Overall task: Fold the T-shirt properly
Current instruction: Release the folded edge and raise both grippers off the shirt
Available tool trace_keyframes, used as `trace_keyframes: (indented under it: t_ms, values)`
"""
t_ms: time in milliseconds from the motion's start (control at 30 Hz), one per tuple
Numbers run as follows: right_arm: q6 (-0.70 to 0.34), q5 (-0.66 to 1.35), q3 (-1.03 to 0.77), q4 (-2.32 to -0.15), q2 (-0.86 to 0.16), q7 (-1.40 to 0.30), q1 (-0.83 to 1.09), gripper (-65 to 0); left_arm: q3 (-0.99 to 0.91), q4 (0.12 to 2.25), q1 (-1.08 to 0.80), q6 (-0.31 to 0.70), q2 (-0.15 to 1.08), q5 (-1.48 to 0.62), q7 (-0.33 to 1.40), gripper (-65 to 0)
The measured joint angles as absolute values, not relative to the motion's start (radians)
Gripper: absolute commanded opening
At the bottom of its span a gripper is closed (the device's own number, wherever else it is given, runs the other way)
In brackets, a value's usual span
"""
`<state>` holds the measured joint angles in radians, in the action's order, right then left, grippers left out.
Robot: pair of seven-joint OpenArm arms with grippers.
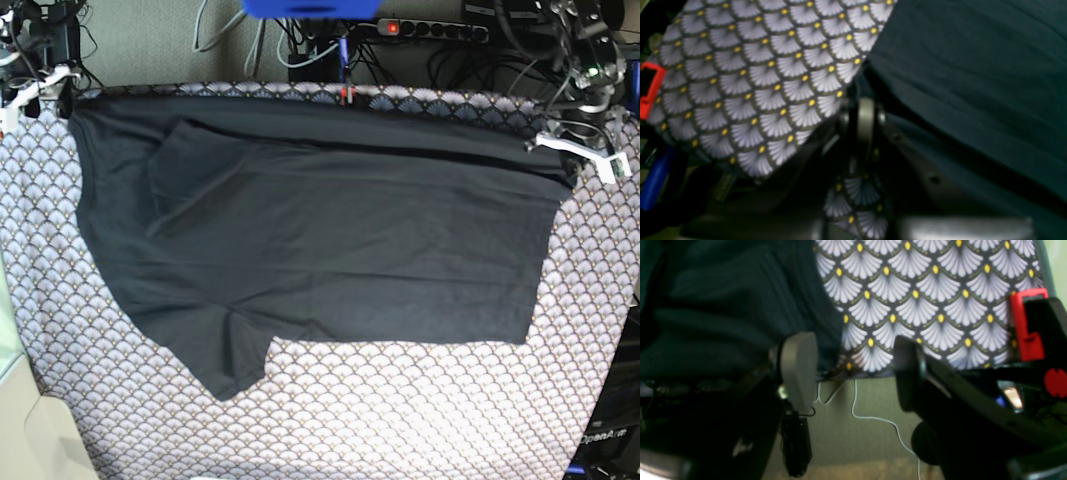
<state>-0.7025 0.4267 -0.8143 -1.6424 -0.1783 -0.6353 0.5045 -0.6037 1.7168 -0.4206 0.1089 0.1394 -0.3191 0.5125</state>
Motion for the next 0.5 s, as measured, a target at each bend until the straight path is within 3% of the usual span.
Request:
trace_keyframes:
  t_ms: [300, 500]
  values:
    - [-0.702, 0.423, -0.815, -1.653, -0.18, -0.635, 0.489, -27.2, -0.603, 1.726, -0.421, 0.109, 0.132, -0.319, 0.518, -65.0]
    - [-0.699, 0.424, -0.787, -1.794, -0.153, -0.634, 0.492, -27.2, -0.605, 1.777, -0.449, 0.104, 0.104, -0.318, 0.517, -65.0]
